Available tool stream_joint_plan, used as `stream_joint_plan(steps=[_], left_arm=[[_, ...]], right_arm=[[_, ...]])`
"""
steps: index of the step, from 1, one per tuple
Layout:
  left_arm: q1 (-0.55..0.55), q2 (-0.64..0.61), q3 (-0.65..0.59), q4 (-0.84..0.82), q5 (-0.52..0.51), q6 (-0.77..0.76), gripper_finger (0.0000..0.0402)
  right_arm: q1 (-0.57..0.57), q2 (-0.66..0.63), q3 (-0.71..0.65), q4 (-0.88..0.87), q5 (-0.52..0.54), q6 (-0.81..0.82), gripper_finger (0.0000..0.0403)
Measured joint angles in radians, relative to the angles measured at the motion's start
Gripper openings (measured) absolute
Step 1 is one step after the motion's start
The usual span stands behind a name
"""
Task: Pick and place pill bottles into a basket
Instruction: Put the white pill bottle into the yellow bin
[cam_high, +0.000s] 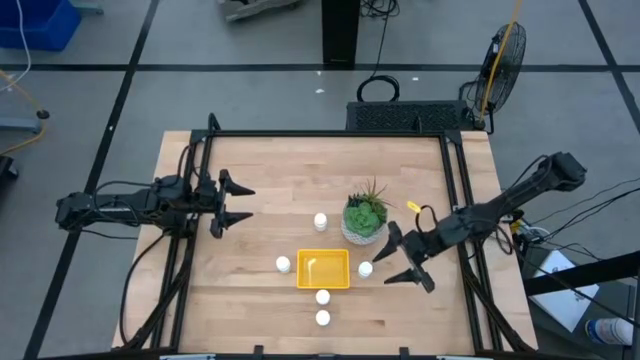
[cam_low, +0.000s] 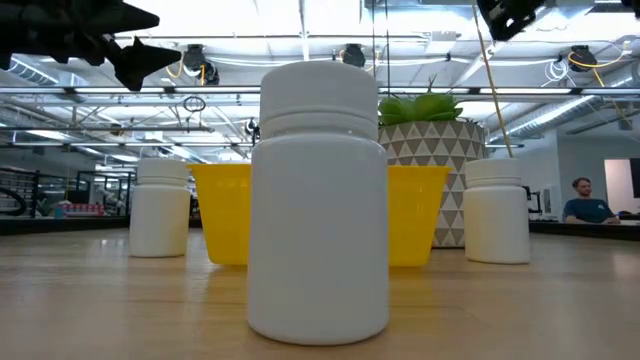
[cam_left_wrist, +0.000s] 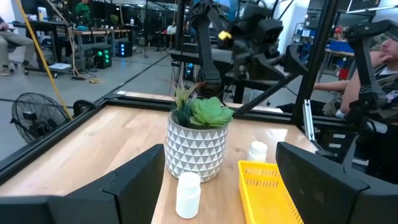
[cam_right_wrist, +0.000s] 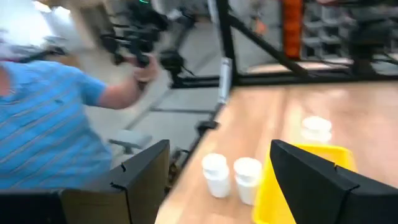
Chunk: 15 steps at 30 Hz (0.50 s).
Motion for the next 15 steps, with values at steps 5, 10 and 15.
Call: stream_joint_plan(steps=[5, 10, 15], left_arm=[[0.000, 0.000, 0.000, -0.027, -0.001, 0.001, 0.0310], [0.000, 0.000, 0.000, -0.031, -0.008, 0.002, 0.0310], [0.000, 0.000, 0.000, -0.030, -0.009, 0.000, 0.0310]], right_arm=[[0.009, 0.002, 0.174, -0.260, 0.005, 0.001, 0.0270], [0.013, 0.049, 0.299, -0.435, -0.003, 0.034, 0.0270], [0.013, 0.151, 0.383, -0.531, -0.069, 0.068, 0.0270]])
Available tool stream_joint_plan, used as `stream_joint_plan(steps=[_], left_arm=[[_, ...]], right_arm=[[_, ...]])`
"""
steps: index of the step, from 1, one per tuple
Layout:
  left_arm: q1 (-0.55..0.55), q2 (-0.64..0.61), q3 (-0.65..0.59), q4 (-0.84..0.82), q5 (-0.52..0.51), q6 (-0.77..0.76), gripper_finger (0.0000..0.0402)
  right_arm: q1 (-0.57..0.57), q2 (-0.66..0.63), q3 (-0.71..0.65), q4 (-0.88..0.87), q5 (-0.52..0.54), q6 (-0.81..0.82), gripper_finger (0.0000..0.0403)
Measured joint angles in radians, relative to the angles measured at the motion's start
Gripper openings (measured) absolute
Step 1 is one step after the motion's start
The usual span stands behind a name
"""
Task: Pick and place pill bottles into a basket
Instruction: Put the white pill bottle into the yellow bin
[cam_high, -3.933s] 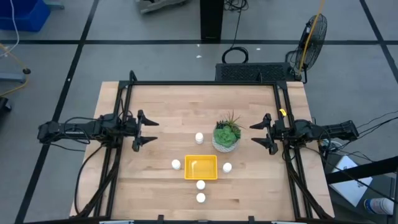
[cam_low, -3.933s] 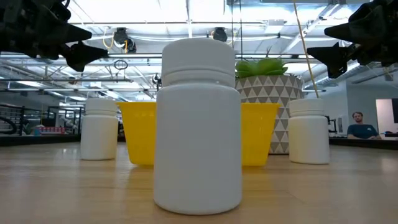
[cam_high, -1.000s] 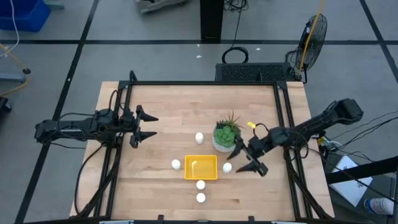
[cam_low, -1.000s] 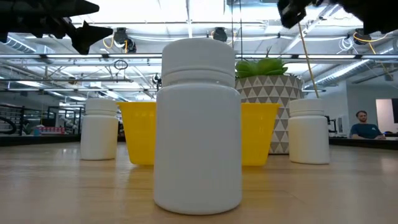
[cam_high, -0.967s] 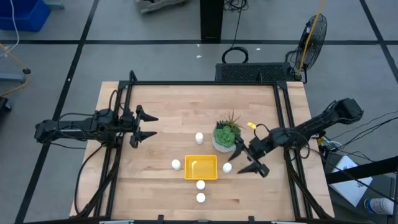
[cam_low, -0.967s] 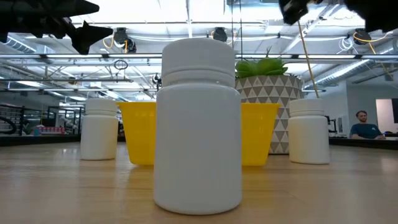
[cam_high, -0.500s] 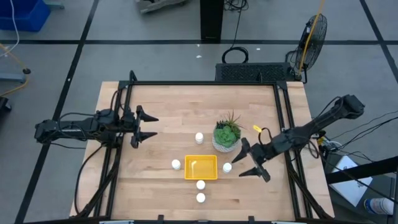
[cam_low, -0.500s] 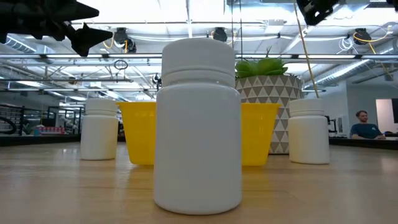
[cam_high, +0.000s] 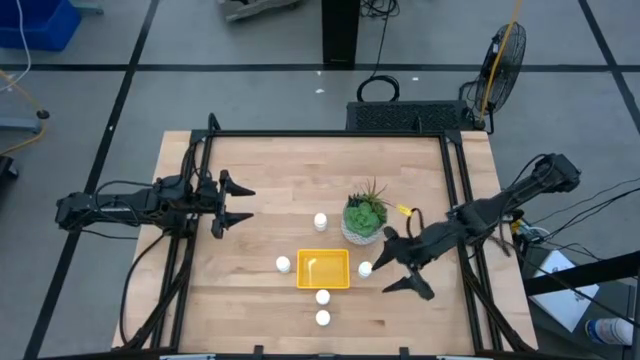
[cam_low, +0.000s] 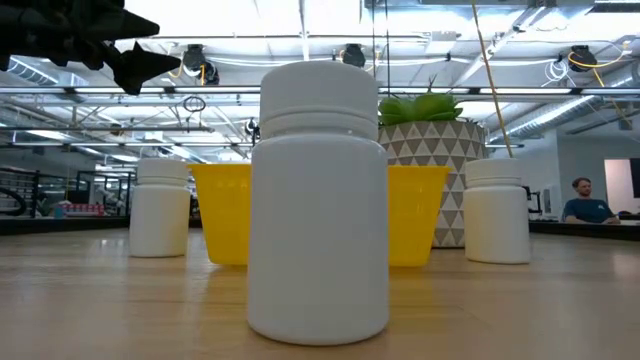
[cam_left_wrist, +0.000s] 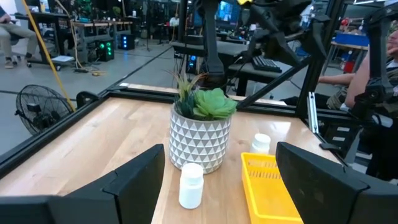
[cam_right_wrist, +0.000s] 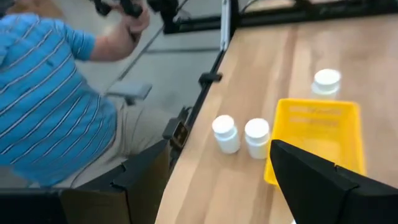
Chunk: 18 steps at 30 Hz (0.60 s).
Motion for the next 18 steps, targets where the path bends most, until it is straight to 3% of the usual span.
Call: stream_joint_plan(steps=[7, 13, 18], left_arm=[[0.000, 0.000, 0.000, 0.002, 0.000, -0.002, 0.0310], [0.000, 0.000, 0.000, 0.000, 0.000, -0.003, 0.0310], [0.000, 0.000, 0.000, -0.004, 0.000, -0.003, 0.0310]], right_arm=[[0.022, 0.154, 0.158, -0.163, -0.009, -0.016, 0.0270], [0.034, 0.209, 0.257, -0.285, -0.003, -0.060, 0.0270], [0.032, 0.186, 0.264, -0.411, 0.148, -0.087, 0.0270]])
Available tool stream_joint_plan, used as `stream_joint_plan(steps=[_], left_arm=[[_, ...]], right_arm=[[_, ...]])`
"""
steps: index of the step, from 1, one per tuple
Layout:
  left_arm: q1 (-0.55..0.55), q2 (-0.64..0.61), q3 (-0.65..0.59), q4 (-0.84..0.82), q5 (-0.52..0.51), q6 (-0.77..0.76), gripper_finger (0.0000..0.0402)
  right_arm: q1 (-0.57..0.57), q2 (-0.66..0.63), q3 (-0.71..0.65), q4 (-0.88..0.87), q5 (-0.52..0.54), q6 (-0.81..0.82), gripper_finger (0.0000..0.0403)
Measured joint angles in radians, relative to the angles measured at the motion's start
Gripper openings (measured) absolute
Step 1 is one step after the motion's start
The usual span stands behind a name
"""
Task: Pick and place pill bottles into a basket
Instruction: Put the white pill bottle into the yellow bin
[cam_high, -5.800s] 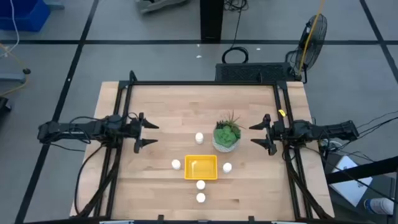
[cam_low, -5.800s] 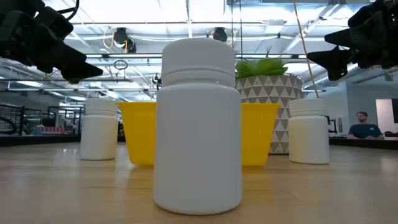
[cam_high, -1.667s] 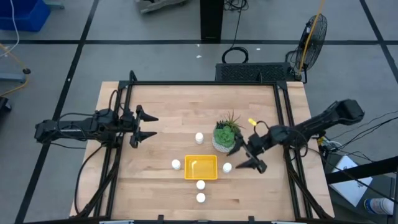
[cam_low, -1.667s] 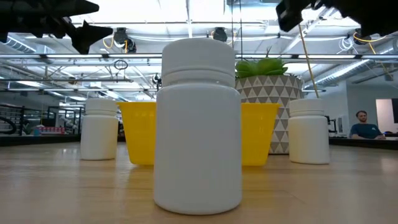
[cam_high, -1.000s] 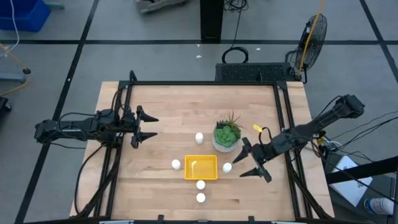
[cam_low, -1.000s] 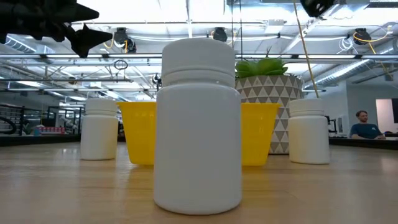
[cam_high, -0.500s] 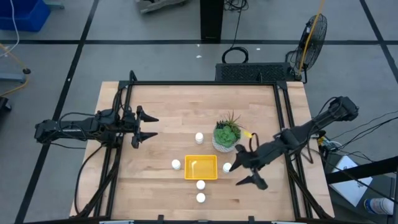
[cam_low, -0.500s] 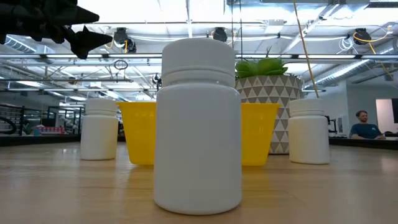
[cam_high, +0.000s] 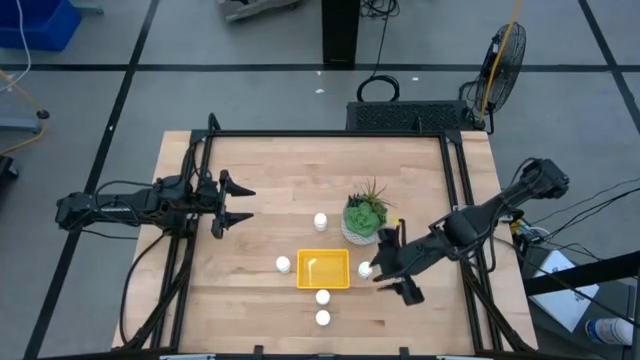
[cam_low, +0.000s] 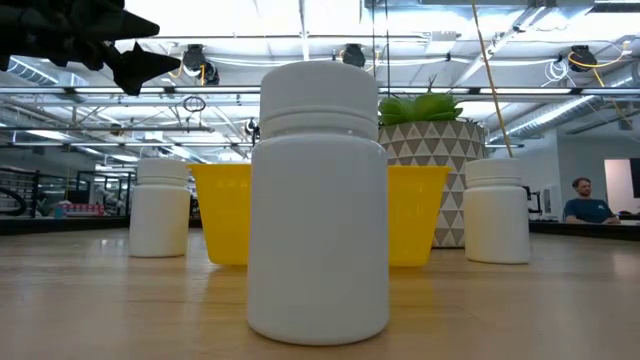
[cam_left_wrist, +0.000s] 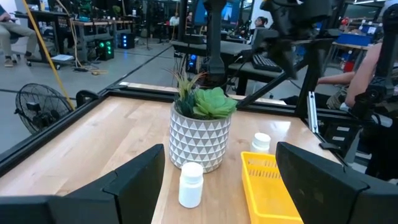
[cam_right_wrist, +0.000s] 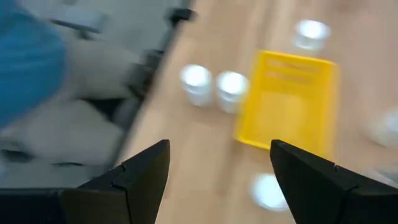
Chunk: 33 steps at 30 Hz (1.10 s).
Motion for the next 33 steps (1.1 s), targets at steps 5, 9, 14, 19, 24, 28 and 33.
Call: stream_joint_plan(steps=[5, 9, 14, 19, 24, 28, 33], left_arm=[[0.000, 0.000, 0.000, 0.000, 0.000, 0.000, 0.0310], [0.000, 0.000, 0.000, 0.000, 0.000, 0.000, 0.0310], [0.000, 0.000, 0.000, 0.000, 0.001, 0.003, 0.0310], [0.000, 0.000, 0.000, 0.000, 0.001, 0.003, 0.0310], [0.000, 0.000, 0.000, 0.000, 0.011, 0.002, 0.0310], [0.000, 0.000, 0.000, 0.000, 0.012, 0.002, 0.0310], [0.000, 0.000, 0.000, 0.000, 0.012, 0.001, 0.0310]], right_arm=[[-0.001, 0.005, -0.012, -0.069, 0.158, -0.005, 0.0270], [0.000, 0.023, -0.076, -0.017, 0.154, -0.013, 0.0270], [-0.008, 0.037, -0.175, 0.049, 0.165, -0.006, 0.0270], [-0.033, 0.036, -0.253, 0.159, 0.187, -0.034, 0.0270], [-0.064, 0.037, -0.322, 0.286, 0.145, -0.073, 0.0270], [-0.069, 0.035, -0.325, 0.311, 0.134, -0.069, 0.0270], [-0.068, 0.049, -0.325, 0.303, 0.130, -0.056, 0.0270]])
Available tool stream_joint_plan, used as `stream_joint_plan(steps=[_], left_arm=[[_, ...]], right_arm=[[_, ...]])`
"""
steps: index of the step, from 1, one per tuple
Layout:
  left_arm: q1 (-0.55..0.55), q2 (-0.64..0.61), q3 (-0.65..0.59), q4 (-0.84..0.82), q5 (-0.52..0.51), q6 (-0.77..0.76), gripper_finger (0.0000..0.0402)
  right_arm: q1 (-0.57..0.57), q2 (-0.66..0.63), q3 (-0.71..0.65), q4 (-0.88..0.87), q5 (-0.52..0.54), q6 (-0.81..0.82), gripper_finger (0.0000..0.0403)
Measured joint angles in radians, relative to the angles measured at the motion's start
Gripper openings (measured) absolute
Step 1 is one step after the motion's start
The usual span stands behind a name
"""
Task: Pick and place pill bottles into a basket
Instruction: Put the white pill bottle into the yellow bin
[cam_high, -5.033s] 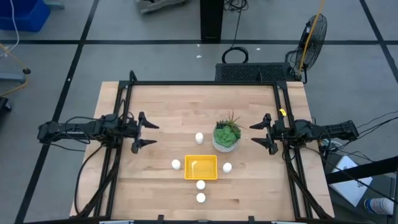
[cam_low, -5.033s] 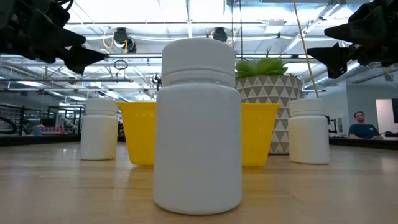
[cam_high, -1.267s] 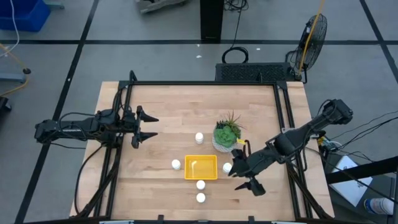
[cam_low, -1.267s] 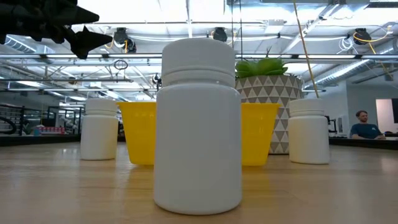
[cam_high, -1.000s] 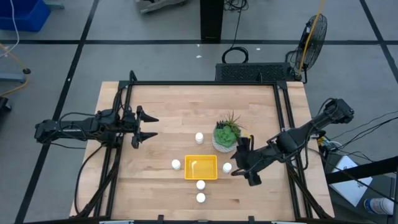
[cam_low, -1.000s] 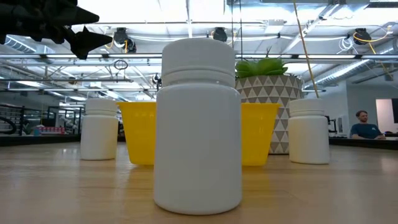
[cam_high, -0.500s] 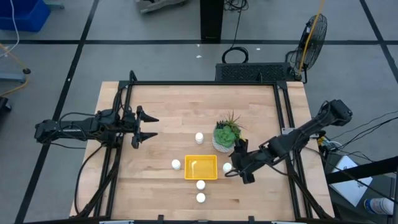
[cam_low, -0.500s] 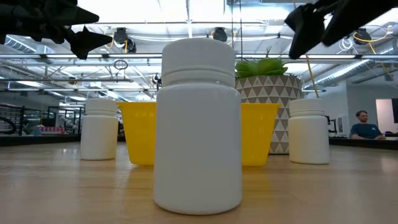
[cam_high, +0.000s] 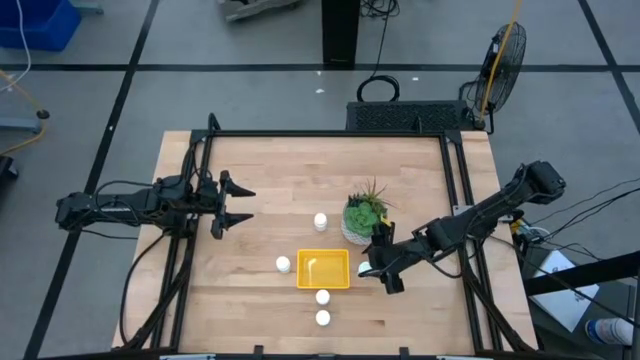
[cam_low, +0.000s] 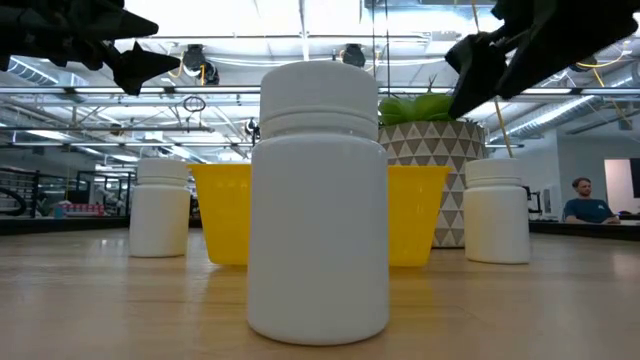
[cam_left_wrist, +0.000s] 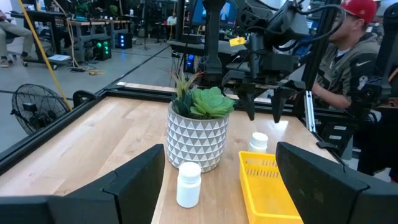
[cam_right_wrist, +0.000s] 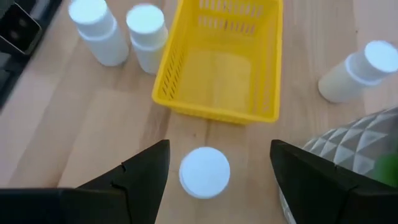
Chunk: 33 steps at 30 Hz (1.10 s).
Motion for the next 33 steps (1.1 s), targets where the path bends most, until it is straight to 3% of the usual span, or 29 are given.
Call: stream_joint_plan(steps=[12, 33], left_arm=[[0.000, 0.000, 0.000, 0.000, 0.000, 0.002, 0.0310], [0.000, 0.000, 0.000, 0.000, 0.001, 0.003, 0.0310]], right_arm=[[0.002, 0.087, 0.000, 0.005, -0.002, 0.002, 0.0270], [0.011, 0.092, 0.000, 0.012, -0.002, 0.028, 0.0270]])
